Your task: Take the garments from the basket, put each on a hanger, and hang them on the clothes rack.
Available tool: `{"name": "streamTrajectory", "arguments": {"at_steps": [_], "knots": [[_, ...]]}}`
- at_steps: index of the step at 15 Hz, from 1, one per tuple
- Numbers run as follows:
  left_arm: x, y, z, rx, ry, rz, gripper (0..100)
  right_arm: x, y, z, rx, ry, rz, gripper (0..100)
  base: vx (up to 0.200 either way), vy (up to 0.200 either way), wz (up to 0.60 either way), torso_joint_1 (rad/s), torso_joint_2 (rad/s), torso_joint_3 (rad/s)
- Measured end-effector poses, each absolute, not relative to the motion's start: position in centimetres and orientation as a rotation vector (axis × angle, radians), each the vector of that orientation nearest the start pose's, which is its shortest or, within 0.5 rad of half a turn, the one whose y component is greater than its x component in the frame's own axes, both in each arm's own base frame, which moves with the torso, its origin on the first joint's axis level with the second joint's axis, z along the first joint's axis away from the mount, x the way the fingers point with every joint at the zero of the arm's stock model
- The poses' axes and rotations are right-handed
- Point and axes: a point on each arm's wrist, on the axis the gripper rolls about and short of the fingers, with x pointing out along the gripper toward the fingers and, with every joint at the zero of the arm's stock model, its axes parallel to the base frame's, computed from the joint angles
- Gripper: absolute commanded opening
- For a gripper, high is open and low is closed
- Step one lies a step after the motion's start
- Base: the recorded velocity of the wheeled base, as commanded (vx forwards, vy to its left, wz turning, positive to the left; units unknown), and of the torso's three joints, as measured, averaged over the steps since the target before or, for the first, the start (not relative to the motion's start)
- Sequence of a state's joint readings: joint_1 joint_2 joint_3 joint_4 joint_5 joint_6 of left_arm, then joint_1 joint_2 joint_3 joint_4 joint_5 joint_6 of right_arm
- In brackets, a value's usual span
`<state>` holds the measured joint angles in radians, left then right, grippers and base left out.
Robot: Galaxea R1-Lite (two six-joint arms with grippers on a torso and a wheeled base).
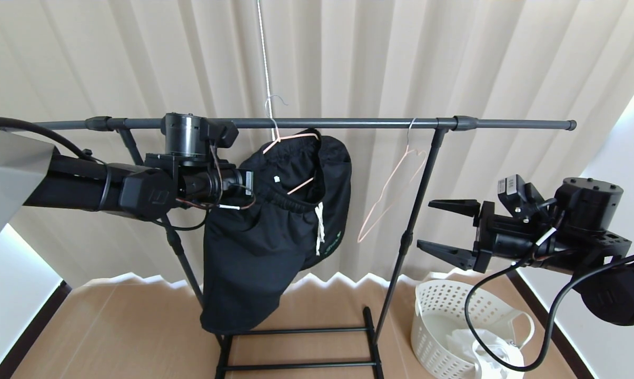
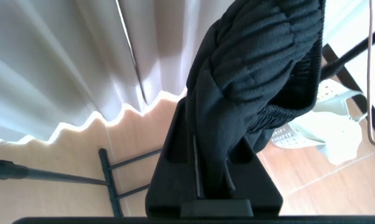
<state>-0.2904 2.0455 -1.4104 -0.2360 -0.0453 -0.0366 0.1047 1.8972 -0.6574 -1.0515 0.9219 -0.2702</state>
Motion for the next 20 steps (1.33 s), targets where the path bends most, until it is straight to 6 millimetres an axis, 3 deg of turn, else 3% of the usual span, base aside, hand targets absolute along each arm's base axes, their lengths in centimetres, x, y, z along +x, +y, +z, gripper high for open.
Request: {"name": "streamTrajectory", "arguments": {"at_steps": [6, 19, 20], "knots": [[41.1, -12.2, 17.4, 0.000, 0.417, -0.288, 0, 31.2, 5.1, 12.6, -0.168, 0.042, 1.040, 100, 0.000, 0.000, 0.00, 0.000, 0.00, 0.000], [41.3, -12.2, 15.7, 0.006, 0.464, -0.285, 0, 31.3, 5.1, 12.5, -0.167, 0.044, 1.040, 100, 0.000, 0.000, 0.00, 0.000, 0.00, 0.000], [41.2, -12.2, 15.5, 0.003, 0.471, -0.284, 100, 31.3, 5.1, 12.5, -0.167, 0.044, 1.040, 100, 0.000, 0.000, 0.00, 0.000, 0.00, 0.000]]}}
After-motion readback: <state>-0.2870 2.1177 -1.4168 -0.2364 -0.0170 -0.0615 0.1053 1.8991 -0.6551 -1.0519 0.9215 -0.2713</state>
